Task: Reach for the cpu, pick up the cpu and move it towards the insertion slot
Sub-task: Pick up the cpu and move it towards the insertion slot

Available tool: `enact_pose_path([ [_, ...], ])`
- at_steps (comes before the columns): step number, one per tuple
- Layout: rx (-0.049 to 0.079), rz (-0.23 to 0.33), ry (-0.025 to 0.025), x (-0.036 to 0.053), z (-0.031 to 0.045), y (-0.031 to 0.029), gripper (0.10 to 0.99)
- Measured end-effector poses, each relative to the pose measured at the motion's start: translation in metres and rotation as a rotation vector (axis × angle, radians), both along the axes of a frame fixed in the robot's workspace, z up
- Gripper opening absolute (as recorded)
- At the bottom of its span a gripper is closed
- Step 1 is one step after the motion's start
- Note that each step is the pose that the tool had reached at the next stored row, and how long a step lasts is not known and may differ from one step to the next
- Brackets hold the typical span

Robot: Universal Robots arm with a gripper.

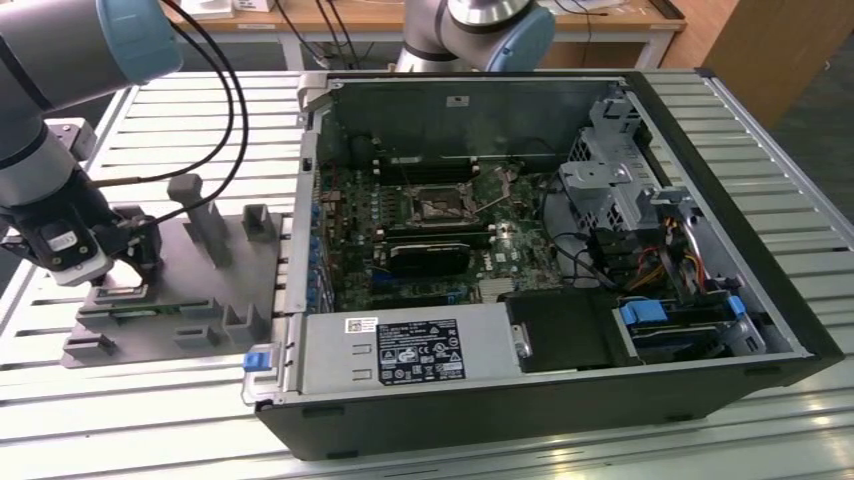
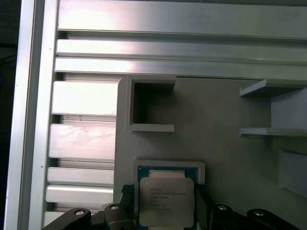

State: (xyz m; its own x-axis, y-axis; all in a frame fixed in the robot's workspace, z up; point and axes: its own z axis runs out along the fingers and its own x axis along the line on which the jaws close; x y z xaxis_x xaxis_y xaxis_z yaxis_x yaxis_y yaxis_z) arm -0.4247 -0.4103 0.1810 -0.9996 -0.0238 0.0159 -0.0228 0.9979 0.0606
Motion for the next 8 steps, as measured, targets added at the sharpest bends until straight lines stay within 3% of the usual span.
enact_pose_path([
  [8,0.003,0.000,0.0000,-0.0007,-0.0001,0.0007,0.608],
])
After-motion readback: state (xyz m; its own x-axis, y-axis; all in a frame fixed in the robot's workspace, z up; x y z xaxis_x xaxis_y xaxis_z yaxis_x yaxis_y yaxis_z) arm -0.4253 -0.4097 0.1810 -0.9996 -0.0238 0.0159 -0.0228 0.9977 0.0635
